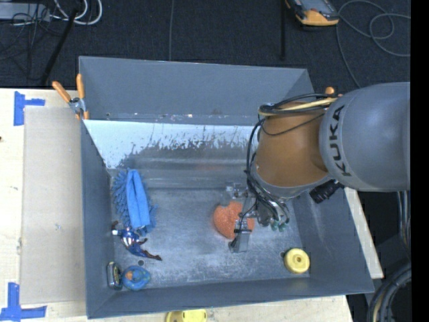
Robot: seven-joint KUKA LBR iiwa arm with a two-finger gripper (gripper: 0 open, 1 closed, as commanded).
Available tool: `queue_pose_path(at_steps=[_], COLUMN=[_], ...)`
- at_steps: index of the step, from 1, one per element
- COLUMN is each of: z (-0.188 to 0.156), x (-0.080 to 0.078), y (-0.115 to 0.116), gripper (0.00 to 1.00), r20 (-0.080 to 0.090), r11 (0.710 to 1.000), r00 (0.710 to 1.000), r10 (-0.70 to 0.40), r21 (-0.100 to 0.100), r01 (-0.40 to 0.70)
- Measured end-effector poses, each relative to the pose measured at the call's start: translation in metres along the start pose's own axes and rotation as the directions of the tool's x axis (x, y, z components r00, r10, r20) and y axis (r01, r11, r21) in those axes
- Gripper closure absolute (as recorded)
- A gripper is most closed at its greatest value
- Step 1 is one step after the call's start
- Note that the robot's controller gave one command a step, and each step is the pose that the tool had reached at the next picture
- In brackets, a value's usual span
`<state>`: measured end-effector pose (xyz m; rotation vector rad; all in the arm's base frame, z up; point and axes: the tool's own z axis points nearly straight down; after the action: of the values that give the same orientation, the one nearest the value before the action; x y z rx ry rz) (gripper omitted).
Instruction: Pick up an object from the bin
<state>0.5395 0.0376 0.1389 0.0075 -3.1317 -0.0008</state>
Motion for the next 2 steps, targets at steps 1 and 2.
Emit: queue_pose_path(at_steps=[1,2], z=[-0.0045,-0.0045], x=[-0.0015,-0.0015], y=[-0.0004,-0.0005], gripper=[1.0,1.0], r20=[0.007,0.007], r11=[1.0,1.0], r00=[1.0,1.0], r10=[0.003,0.003], r21=[0.0,0.0], r01=[-0.003,-0.003])
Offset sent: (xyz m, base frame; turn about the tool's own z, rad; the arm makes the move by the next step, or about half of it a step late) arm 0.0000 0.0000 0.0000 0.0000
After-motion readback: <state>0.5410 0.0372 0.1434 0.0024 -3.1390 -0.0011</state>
